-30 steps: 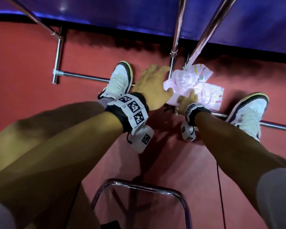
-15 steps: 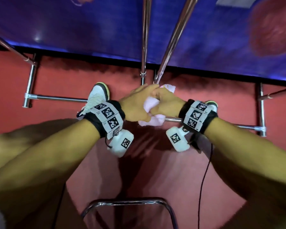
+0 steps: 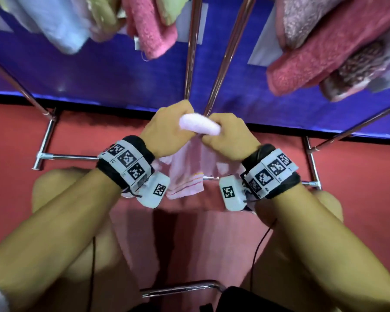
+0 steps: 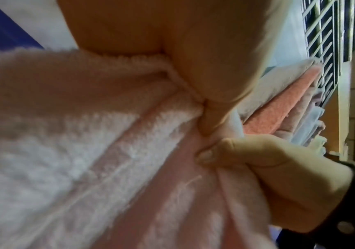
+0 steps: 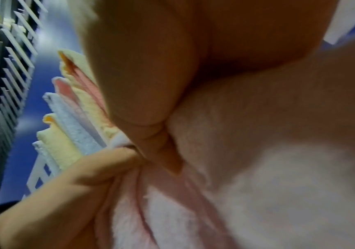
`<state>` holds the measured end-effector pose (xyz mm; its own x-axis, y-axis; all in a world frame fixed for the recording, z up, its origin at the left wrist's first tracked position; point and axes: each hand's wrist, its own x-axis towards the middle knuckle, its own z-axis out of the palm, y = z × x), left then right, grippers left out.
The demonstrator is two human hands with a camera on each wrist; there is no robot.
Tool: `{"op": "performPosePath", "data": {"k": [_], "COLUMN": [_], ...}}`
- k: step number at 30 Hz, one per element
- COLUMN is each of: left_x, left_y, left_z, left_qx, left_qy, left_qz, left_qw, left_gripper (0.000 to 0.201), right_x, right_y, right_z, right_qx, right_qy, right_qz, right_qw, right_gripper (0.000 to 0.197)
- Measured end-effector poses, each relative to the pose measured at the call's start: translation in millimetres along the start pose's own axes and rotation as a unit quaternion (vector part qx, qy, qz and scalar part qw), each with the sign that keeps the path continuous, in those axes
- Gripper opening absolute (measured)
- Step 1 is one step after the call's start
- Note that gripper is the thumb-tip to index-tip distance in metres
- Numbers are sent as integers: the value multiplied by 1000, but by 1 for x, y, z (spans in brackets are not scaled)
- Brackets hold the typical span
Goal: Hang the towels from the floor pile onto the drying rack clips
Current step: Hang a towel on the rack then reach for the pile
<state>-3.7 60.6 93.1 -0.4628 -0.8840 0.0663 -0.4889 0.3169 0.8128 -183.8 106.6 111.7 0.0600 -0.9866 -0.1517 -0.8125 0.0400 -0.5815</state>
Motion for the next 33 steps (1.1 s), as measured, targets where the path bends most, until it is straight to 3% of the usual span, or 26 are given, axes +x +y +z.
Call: {"op": "performPosePath", "data": {"k": [3,7,12,15,18,21,25,30,33], "left_x": [-8,-22,-47,-59,-57,-56,-61,-65,-70], "left_y": [17,43,91,118,142,173,219,238,252], "left_z": [-17,-45,-80,-105,-127,-153,-189,-247,-270], "left_qx": [-3,81,236,263,287,284,313,306,265], "left_qy": [16,-12,-58,-62,-61,-13,77,183,203], "left_qz": [-10,-30,3,5,60,104,148,115,102], "left_qw": [1000,996,970,963,954,953,935,927,937], "left_gripper": [30,34,69,57,37,38,14,30,30], "right_x": [-11,-37,-65,-76,-92,-105,-120,-137,-142], "right_y": [-16,-35,-71,-89,-107,-125,-150,-164,-166], "right_z": [-9,-32,-75,-97,-119,-146,-198,-262,-290], "right_qx": [-60,22,43,9,-74,-139,-226,-234,-195], "right_qy": [8,79,67,41,49,97,185,284,314], "right_qz": [-22,-12,-52,-70,-98,-120,-112,-66,-62], "right_qw": [998,997,995,997,991,978,950,927,927], "right_gripper": [27,38,48,33,8,8,13,26,24]}}
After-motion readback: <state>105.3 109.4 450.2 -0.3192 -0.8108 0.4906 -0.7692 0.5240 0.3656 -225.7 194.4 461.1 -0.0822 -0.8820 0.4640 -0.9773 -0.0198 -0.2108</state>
